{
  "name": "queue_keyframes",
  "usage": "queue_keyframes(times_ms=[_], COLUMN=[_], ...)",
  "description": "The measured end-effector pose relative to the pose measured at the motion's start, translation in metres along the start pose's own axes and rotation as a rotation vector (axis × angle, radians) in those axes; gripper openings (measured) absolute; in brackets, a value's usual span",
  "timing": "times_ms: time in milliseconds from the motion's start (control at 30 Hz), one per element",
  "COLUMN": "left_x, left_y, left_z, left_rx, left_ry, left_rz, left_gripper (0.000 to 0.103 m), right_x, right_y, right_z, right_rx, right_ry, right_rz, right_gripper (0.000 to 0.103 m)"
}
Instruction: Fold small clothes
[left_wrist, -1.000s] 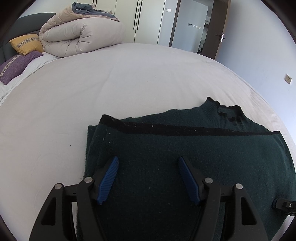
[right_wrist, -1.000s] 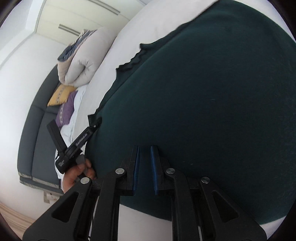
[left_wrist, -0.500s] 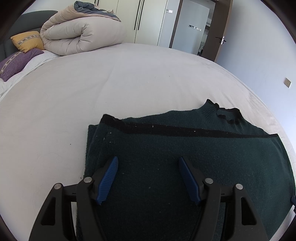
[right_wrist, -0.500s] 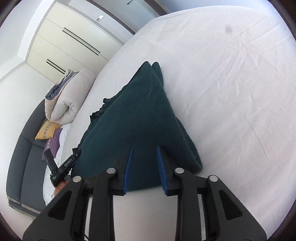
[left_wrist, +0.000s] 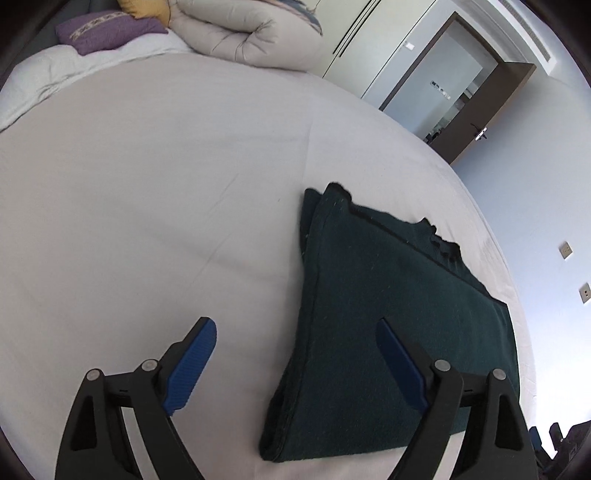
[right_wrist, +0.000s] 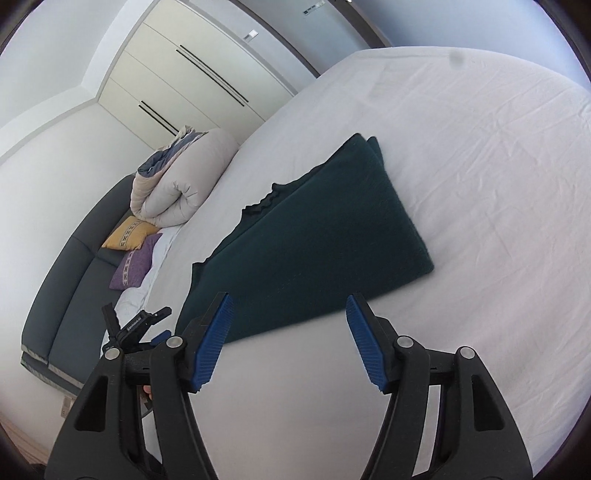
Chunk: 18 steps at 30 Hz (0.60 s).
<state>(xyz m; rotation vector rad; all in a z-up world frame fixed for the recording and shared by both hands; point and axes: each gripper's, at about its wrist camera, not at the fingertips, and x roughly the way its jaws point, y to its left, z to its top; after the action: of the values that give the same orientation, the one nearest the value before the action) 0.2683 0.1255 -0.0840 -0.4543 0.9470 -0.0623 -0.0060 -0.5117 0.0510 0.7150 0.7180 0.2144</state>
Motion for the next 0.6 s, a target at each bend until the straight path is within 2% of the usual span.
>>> queue_keyframes(times_ms=[67,133,300,467,533,600], left_x=[0.007,0.013,0.033,0.045,0.049,0.052], left_y=[0.005,0.009,0.006,0.018,0.018,0.014], left_z=[-0.005,-0.004,0.004,0.018,0.021,0.024], left_rx=[-0.014,-0.050,-0.028,-0.122,-0.138,-0.142], left_ry=[0.055,0.096,0.202,0.285,0.321,0.356], left_rz=[-0.047,-0.112,-0.151,-0.231,-0.239,-0.237], left_gripper=[0.081,0.081,0.081,0.081,0.081,0.072], right_x=[0.004,0.009,0.021,0.049,0.068,0.088], right_y=[0.009,0.020,0.050,0.081,0.092,0.104], right_z=[-0.007,-0.014,-0.017,-0.004,0.005,0.010], right_rx=[-0.006,-0.017,-0.063,-0.081,-0.067,-0.056], right_ry=[0.023,0.049,0.109,0.167,0.201,0.224], right_rz=[0.021,0.045,0.088,0.163,0.194,0.214], right_gripper=[0.063,0.063,0.063,0.063,0.063,0.063])
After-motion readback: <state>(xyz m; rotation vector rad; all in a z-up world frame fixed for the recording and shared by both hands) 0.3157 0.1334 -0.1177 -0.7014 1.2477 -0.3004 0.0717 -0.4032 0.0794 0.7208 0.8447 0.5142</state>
